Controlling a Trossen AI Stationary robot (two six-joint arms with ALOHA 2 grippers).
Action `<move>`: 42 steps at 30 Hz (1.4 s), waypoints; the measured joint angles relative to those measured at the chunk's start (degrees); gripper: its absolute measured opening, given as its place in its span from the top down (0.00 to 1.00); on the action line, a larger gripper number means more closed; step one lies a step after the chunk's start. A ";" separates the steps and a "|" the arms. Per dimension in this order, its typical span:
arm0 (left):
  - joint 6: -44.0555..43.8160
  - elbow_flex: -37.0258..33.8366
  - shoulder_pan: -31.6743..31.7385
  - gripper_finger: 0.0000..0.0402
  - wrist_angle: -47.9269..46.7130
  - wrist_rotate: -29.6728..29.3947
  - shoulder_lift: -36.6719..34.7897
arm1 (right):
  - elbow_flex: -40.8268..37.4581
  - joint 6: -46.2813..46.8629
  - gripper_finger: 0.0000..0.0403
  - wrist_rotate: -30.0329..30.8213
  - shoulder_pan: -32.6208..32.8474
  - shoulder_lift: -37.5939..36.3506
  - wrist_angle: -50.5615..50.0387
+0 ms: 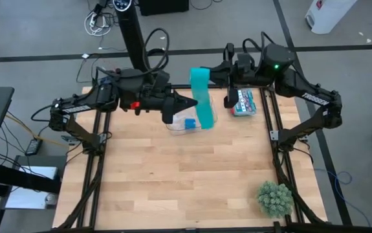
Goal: Roll bandage
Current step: Roll the sky blue bandage
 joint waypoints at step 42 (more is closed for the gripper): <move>6.81 0.00 2.15 0.97 -1.81 -0.56 0.46 | 0.00 33.71 1.00 -16.35 2.65 0.68 -1.28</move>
